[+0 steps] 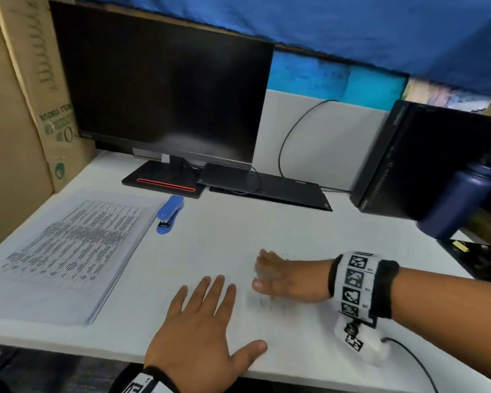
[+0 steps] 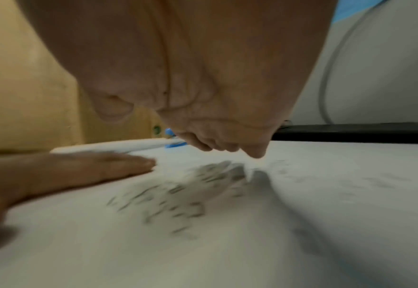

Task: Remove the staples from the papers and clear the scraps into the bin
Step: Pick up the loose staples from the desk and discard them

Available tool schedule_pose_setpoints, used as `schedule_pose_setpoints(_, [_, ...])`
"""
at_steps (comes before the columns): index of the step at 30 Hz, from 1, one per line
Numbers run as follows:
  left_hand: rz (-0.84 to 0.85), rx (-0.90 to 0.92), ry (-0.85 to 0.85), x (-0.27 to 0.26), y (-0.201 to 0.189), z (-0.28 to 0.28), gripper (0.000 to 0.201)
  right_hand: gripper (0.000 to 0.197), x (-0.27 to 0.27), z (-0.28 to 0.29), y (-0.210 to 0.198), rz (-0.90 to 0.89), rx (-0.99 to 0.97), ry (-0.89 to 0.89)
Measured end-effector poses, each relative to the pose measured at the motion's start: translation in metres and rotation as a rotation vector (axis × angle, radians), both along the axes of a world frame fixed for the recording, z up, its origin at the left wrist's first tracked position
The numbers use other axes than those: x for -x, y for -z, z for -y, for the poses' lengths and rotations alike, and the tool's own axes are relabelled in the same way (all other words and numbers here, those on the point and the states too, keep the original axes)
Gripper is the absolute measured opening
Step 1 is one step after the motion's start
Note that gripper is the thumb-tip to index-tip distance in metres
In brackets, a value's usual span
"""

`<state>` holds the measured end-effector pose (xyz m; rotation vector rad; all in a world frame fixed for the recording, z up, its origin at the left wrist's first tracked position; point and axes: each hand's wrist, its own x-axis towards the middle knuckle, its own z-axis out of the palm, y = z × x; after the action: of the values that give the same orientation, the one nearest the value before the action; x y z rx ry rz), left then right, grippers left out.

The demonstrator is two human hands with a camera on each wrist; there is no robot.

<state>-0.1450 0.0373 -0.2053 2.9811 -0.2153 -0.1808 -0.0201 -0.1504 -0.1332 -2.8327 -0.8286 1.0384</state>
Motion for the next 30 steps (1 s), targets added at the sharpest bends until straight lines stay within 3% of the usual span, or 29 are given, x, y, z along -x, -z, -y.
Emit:
schedule_pose_setpoints(2, [0.011,0.004,0.009,0.001,0.0,0.0,0.105,0.085,-0.013,0.038,-0.012,0.09,-0.017,0.197])
schedule_pose_setpoints(4, [0.036,0.028,0.001,0.002,0.003,0.0,0.105,0.087,-0.03,0.086,-0.017,0.247,0.123,0.413])
schedule_pose_setpoints(6, [0.077,0.057,-0.011,0.002,0.005,0.001,0.106,0.098,-0.037,0.124,-0.015,0.318,0.316,0.564])
schedule_pose_setpoints(8, [0.085,0.055,-0.016,0.003,0.005,0.001,0.106,0.123,-0.036,0.134,-0.011,0.254,0.348,0.648])
schedule_pose_setpoints(10, [0.054,0.017,-0.007,0.004,0.003,0.001,0.104,0.151,-0.038,0.119,-0.001,0.169,0.281,0.618])
schedule_pose_setpoints(12, [0.048,0.008,-0.008,0.004,0.0,0.002,0.104,0.159,-0.027,0.089,0.011,0.139,0.212,0.526])
schedule_pose_setpoints(15, [0.045,0.008,-0.02,0.004,-0.001,0.001,0.103,0.111,0.005,0.041,0.016,0.017,0.063,0.302])
schedule_pose_setpoints(17, [0.026,-0.009,-0.018,0.004,-0.003,0.001,0.103,0.089,0.005,0.029,0.005,-0.064,-0.049,0.308])
schedule_pose_setpoints(20, [0.015,-0.019,-0.016,0.004,-0.003,0.002,0.104,0.092,-0.017,0.025,-0.01,0.023,-0.129,0.415])
schedule_pose_setpoints(24, [0.014,0.0,-0.034,0.005,-0.004,0.003,0.106,0.089,-0.043,0.015,-0.005,0.17,0.071,0.41])
schedule_pose_setpoints(27, [0.02,0.015,-0.039,0.005,-0.004,0.001,0.108,0.094,-0.033,0.002,0.011,0.141,0.132,0.309])
schedule_pose_setpoints(30, [-0.013,0.034,-0.043,0.006,-0.006,0.003,0.108,0.094,-0.002,-0.01,0.012,0.044,0.03,0.151])
